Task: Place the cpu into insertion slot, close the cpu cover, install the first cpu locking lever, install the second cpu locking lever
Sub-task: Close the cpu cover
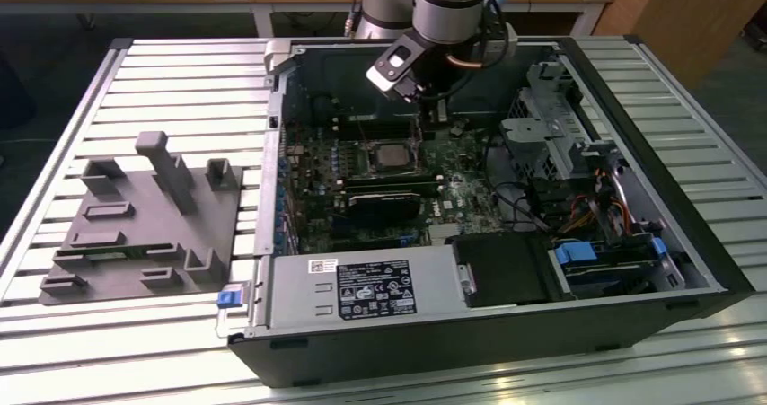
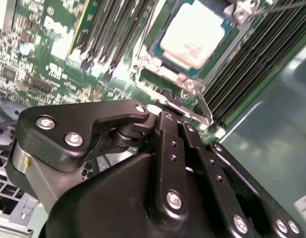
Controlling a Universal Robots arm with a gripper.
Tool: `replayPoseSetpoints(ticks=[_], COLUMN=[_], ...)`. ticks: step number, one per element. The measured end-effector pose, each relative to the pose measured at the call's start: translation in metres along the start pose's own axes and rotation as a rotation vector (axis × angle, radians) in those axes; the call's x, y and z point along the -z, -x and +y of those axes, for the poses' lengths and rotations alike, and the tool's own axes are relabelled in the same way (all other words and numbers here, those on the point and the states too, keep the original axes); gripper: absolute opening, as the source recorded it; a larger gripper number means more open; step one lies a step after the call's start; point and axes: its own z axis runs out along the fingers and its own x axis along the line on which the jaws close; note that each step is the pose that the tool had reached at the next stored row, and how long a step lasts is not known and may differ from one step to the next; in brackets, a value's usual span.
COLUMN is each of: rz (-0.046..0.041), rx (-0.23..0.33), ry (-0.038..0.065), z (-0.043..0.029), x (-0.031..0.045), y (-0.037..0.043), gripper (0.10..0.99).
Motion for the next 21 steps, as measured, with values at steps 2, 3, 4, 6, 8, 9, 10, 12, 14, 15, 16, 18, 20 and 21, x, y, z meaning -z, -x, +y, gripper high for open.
replayPoseSetpoints(ticks=[2,3,4,6,8,9,10,12,14,15,16,18,20,21], rz=[0.0001,0.0002,0.0001,0.0001,-0.0001,-0.0001,0.0002,0.0001,0.0002,0.0001,0.0001,0.0,0.0,0.0], rx=[0.0,0.0,0.0,0.0,0.0,0.0,0.0,0.0,0.0,0.0,0.0,0.0,0.0,0.0], ry=[0.0,0.0,0.0,0.0,0.0,0.0,0.0,0.0,0.0,0.0,0.0,0.0,0.0,0.0], z=[-0.004,-0.0058,-0.0072,-0.009,-0.0117,-0.0132,-0.015,-0.0191,-0.023,-0.0246,-0.0263,-0.0298,-0.0336,-0.0356], x=[0.0,0.0,0.0001,0.0001,0.0002,0.0001,-0.0001,-0.0005,-0.0014,-0.0019,-0.0024,-0.0034,-0.0045,-0.0051], y=[0.0,0.0,0.0001,0.0001,0.0001,0.0001,0.0001,0.0001,0.0002,0.0002,0.0003,0.0005,0.0008,0.0009], gripper=[0.106,0.106,0.106,0.106,0.106,0.106,0.106,0.106,0.106,0.106,0.106,0.106,0.106,0.106])
